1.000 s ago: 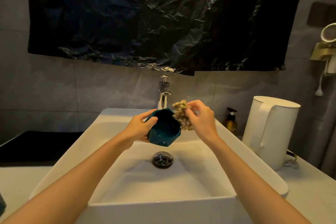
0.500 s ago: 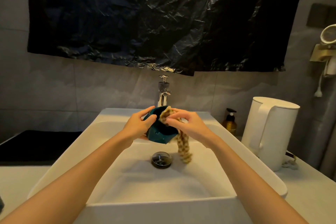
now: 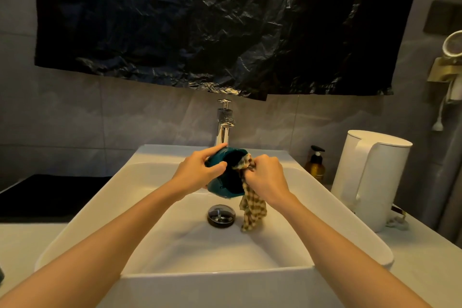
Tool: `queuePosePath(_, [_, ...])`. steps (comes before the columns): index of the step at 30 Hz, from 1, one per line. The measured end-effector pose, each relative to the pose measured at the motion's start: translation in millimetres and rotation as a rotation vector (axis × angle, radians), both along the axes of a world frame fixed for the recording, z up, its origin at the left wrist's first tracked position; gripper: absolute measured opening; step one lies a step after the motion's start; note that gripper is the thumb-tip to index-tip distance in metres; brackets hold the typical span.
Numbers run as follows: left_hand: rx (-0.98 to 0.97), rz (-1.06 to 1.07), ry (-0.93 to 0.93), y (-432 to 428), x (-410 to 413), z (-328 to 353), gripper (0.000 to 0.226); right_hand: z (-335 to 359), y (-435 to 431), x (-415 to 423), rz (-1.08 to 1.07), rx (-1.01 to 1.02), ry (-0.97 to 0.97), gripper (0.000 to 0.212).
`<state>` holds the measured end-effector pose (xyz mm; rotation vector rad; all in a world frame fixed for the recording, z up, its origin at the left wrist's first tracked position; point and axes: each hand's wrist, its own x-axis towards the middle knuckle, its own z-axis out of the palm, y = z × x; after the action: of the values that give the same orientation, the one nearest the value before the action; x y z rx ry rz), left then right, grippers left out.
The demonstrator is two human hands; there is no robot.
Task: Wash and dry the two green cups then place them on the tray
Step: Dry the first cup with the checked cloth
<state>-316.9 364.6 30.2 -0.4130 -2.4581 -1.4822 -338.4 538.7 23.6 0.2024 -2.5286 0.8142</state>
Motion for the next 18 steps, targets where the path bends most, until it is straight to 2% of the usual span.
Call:
queuePosePath(3, [-0.004, 0.005, -0.025, -1.1, -0.2, -0.8, 0.051, 0.7, -3.1, 1.1, 0.119, -0.043, -0.129, 0.013])
queuePosePath(5, [0.02, 0.001, -0.057, -0.7, 0.3, -1.1, 0.05, 2.0, -2.5, 2.1, 0.188, -0.139, -0.197, 0.017])
queuePosePath(7, [0.037, -0.013, -0.082, -0.2, 0.0, -1.1, 0.051, 2.1, -1.7, 3.1, 0.215, -0.192, -0.157, 0.022])
queuePosePath(10, [0.046, -0.043, -0.111, 1.4, -0.3, -1.2, 0.051, -2.2, 2.6, 0.3, 0.158, -0.054, 0.032, 0.015])
queuePosePath(13, [0.087, -0.047, -0.129, 1.9, -0.4, 1.7, 0.048, 0.0, 3.9, 1.9, 0.062, 0.14, 0.11, 0.019])
queuePosePath(15, [0.096, -0.028, -0.124, 0.1, -1.5, 3.4, 0.047, 5.4, 3.6, 3.5, 0.123, 0.183, 0.042, 0.022])
queuePosePath(18, [0.121, 0.019, -0.142, -3.5, -2.9, 3.6, 0.045, 11.4, 5.8, 1.3, 0.285, -0.018, -0.204, 0.022])
